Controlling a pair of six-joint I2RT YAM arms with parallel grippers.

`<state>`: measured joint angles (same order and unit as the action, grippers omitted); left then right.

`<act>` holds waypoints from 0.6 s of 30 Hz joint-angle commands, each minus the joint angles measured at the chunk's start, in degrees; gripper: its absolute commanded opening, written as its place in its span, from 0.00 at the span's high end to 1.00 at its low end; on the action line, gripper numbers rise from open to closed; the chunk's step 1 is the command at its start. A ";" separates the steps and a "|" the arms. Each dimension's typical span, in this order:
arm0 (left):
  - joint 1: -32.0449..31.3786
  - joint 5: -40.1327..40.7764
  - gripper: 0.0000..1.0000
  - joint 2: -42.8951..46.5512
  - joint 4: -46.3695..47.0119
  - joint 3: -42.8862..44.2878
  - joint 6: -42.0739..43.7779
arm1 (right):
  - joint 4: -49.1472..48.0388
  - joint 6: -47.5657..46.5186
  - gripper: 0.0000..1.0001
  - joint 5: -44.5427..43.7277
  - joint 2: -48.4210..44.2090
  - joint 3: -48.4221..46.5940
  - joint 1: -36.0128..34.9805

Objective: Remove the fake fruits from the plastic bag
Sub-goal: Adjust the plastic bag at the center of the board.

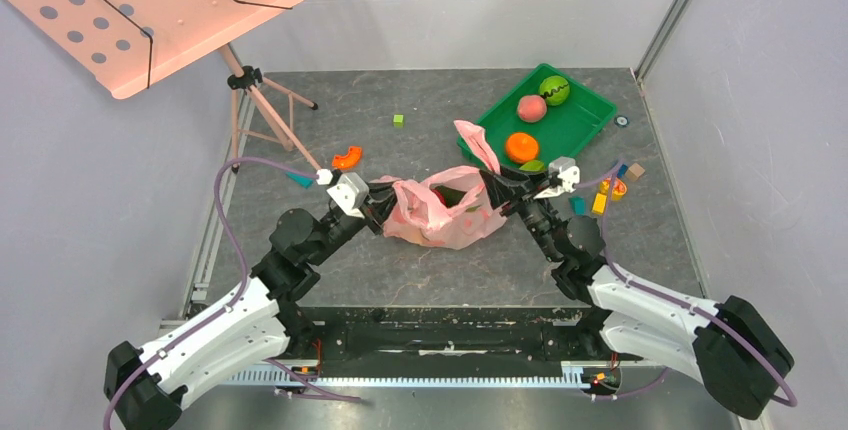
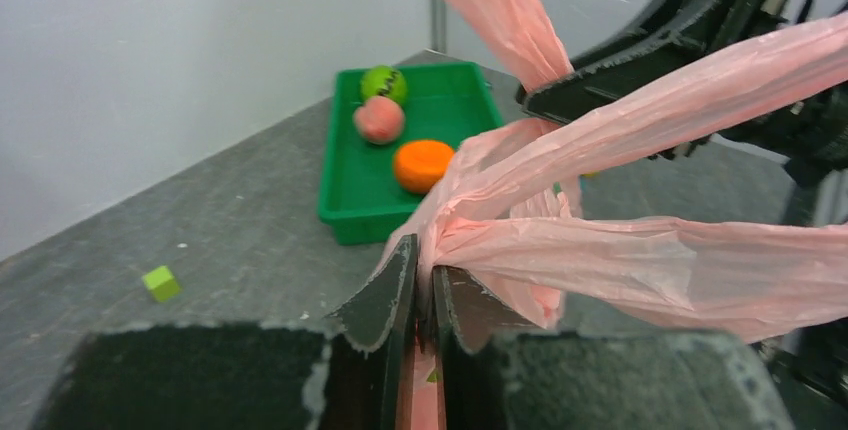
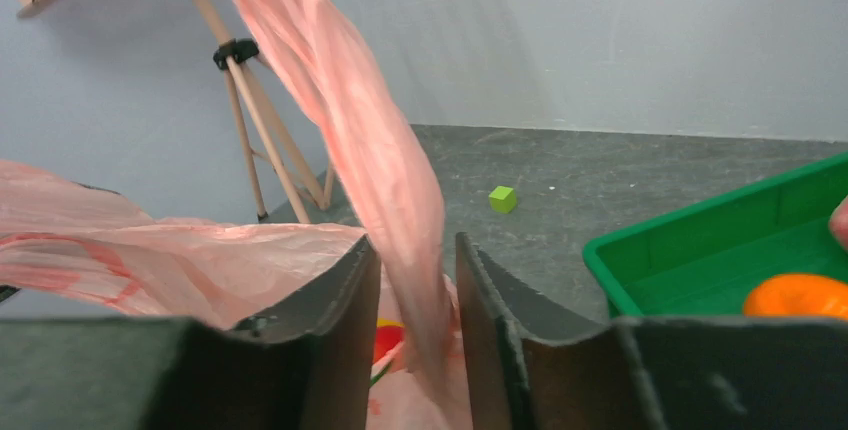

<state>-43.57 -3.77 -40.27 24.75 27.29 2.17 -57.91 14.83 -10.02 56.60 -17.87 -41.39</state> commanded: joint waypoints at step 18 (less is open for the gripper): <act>-0.02 -15.96 0.54 2.44 -21.28 7.17 -4.47 | 26.50 -24.00 0.27 20.72 2.26 -15.50 0.17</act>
<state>-43.57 -14.94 -38.15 8.56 30.89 -2.15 -34.89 -4.91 4.69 56.75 -28.95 -41.36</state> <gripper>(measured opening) 0.442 0.744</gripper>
